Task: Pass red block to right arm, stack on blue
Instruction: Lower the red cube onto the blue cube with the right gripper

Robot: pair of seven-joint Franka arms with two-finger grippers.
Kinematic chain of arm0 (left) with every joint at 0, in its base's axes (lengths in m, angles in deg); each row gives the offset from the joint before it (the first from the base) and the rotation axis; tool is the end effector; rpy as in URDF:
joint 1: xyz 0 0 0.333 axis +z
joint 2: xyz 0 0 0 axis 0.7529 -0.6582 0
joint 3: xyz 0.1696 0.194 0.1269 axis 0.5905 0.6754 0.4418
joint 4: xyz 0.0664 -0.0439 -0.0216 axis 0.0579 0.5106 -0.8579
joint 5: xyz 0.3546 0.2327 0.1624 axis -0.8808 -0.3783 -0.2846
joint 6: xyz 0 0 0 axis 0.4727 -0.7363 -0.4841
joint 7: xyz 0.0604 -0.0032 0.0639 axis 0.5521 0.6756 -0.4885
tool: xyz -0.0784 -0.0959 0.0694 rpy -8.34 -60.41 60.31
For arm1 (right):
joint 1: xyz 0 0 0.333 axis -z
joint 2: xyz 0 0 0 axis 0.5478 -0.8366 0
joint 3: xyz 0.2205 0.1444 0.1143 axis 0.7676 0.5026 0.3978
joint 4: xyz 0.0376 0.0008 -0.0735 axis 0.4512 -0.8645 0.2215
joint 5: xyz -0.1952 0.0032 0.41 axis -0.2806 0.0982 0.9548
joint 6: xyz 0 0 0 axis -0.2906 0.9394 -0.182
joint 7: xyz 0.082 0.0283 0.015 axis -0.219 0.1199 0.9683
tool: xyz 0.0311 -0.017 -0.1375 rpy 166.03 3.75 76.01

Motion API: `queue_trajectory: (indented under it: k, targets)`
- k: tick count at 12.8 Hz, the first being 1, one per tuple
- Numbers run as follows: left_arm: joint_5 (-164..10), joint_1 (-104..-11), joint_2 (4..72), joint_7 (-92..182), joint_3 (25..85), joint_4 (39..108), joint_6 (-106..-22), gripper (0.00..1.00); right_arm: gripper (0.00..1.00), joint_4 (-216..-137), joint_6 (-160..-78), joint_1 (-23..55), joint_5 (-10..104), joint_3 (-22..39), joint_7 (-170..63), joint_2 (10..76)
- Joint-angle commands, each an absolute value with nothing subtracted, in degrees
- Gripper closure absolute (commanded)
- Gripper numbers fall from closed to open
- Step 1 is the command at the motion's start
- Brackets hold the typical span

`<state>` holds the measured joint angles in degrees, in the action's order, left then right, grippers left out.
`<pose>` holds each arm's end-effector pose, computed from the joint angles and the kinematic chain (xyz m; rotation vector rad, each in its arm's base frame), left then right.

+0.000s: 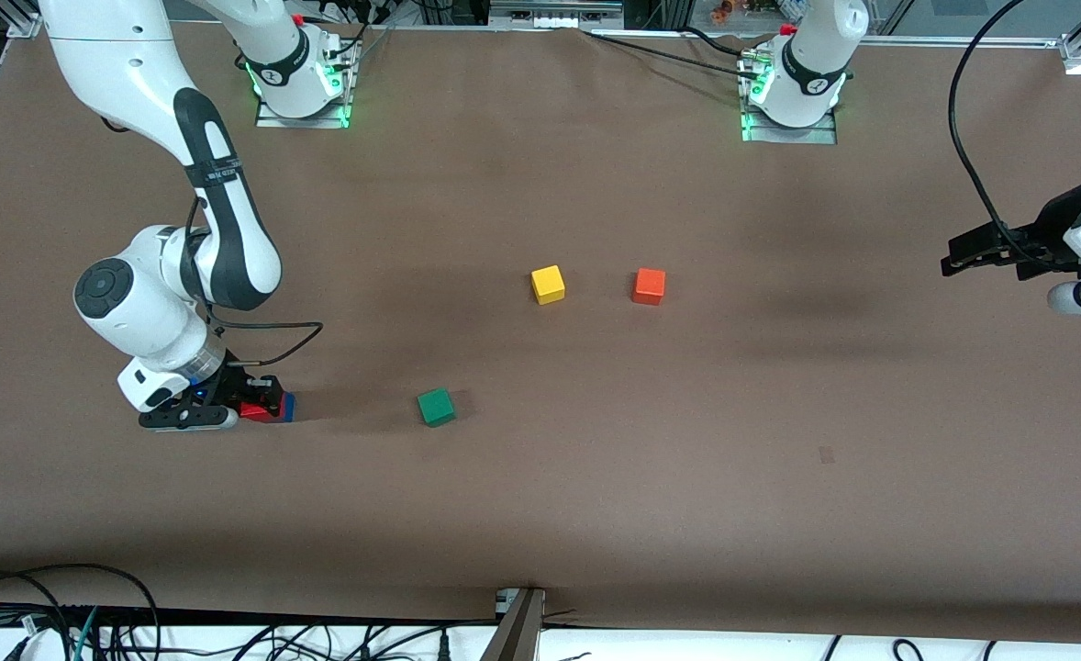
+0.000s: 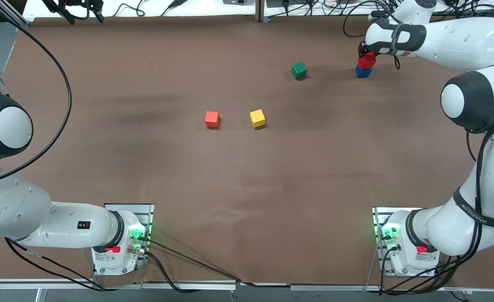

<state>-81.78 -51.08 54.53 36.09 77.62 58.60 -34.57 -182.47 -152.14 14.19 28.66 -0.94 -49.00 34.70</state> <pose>0.6510 0.0129 0.5084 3.0697 0.0022 -0.1564 0.7043 0.0531 0.1563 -3.0653 -0.0550 -0.3602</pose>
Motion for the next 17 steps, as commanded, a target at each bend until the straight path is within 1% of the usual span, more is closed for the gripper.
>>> queue_trajectory:
  k: [1, 17]
  targets:
    - [-81.9, -51.3, 54.8, 36.2, 77.7, 58.5, -34.1, 0.00, 0.67, -182.0, -151.9, 14.4, 28.3, -1.2, -49.4, 34.7]
    - [-82.0, -51.9, 54.0, 36.4, 77.7, 57.9, -34.0, 0.00, 0.67, -182.2, -151.9, 15.0, 28.4, -1.3, -49.6, 34.3]
